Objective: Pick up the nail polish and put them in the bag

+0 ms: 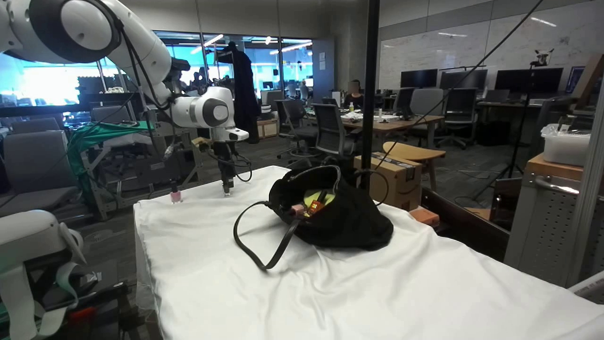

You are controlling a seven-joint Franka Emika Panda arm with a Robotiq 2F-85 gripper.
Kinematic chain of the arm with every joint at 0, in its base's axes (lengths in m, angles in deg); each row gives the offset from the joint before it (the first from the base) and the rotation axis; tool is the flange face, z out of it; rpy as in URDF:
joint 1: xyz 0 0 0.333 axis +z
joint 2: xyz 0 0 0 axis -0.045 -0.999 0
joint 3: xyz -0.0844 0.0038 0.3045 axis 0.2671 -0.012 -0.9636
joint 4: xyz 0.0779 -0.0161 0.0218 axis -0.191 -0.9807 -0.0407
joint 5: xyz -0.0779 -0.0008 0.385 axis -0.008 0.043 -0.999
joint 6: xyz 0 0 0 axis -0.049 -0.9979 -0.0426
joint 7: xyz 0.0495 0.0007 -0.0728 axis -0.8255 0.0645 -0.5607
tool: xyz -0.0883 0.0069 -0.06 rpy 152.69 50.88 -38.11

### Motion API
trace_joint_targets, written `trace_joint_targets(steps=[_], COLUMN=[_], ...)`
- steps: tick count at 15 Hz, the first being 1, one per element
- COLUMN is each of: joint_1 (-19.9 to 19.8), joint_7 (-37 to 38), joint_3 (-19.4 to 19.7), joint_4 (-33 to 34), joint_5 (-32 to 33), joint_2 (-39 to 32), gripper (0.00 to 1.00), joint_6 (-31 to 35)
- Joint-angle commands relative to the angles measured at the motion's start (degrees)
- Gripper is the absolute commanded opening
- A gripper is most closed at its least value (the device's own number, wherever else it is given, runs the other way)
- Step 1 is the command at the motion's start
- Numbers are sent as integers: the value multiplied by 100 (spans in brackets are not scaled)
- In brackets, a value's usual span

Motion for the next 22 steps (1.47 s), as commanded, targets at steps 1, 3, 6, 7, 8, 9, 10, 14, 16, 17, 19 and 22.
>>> trace_joint_targets(steps=[1,3,6,7,8,9,10,14,16,17,19,22], joint_1=[27,8,-13,-22,-29,-21,-21,-8,-2,3,2,-11], joint_7=[61,14,-62,-103,-141,-169,-211,-324,-362,-367,-392,-435], joint_3=[38,11,-30,-51,-71,-82,-99,-132,-125,-109,-102,-100], joint_4=[-395,-507,-642,-685,-719,-749,-779,-868,-888,-879,-855,-818], joint_5=[57,47,32,23,18,27,23,21,26,37,34,26], joint_2=[322,358,370,372,372,374,375,396,415,420,415,412], gripper=[100,100,100,100,100,100,100,100,100,100,100,100], joint_6=[9,39,141,190,241,288,345,535,580,588,592,581])
